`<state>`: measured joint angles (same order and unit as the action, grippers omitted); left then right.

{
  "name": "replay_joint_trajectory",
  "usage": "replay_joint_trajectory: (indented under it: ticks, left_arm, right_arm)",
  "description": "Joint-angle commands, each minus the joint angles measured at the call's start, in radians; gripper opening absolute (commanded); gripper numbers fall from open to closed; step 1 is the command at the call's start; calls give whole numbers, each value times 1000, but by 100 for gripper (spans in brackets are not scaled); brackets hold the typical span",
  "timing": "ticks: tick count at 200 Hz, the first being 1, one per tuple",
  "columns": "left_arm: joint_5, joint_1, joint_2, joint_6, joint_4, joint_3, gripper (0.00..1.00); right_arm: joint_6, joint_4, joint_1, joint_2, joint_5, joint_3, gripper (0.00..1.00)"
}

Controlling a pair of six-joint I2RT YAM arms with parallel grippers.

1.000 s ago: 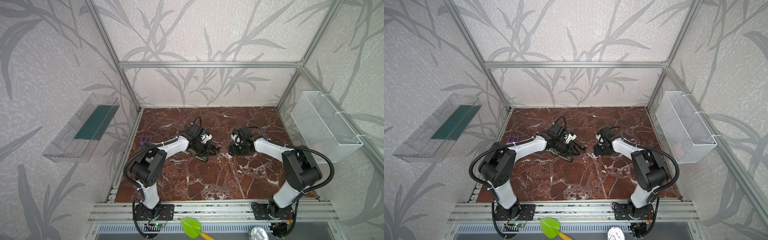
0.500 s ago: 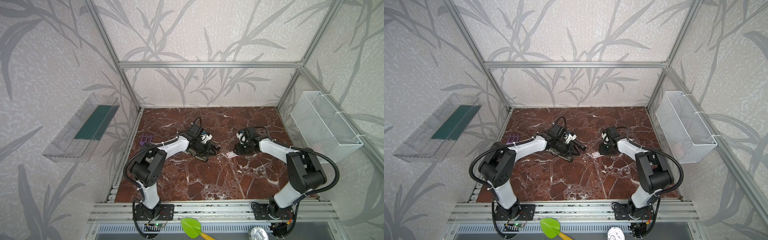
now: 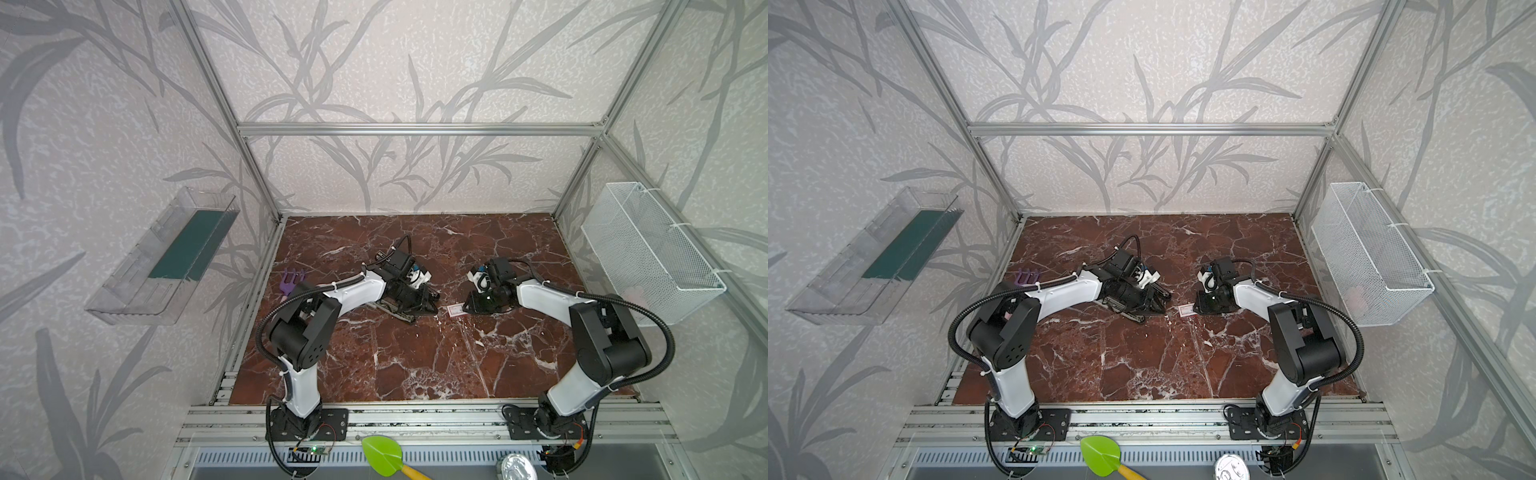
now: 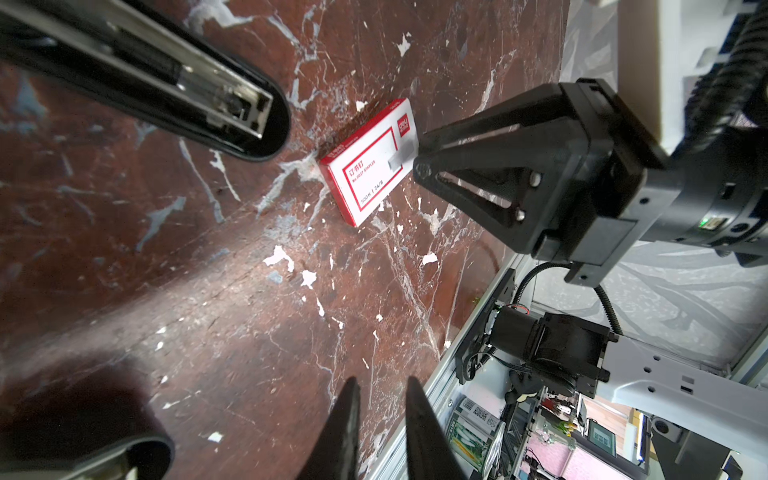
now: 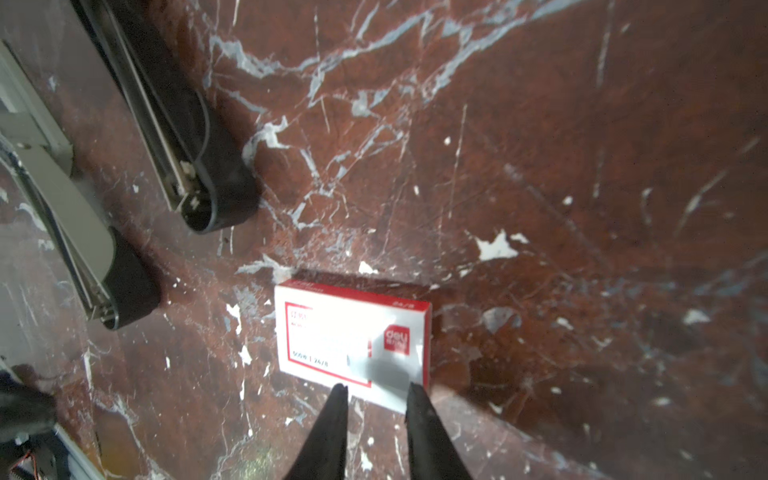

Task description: Load the staples into the stapler

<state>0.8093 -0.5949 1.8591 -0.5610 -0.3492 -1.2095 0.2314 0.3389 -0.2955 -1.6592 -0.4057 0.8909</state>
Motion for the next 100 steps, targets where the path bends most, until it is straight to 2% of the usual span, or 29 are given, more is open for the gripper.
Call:
replay_joint_trajectory:
  ticks: [1, 38, 100]
  left_arm:
    - [-17, -2, 22, 4, -28, -28, 22]
    - [-31, -1, 20, 5, -42, -32, 22]
    - [-35, -1, 17, 5, -39, -22, 23]
  right_arm:
    - [-13, 2, -5, 36, -19, -9, 27]
    - [-51, 28, -9, 43, 74, 27, 46]
    - [-32, 35, -27, -14, 12, 51, 46]
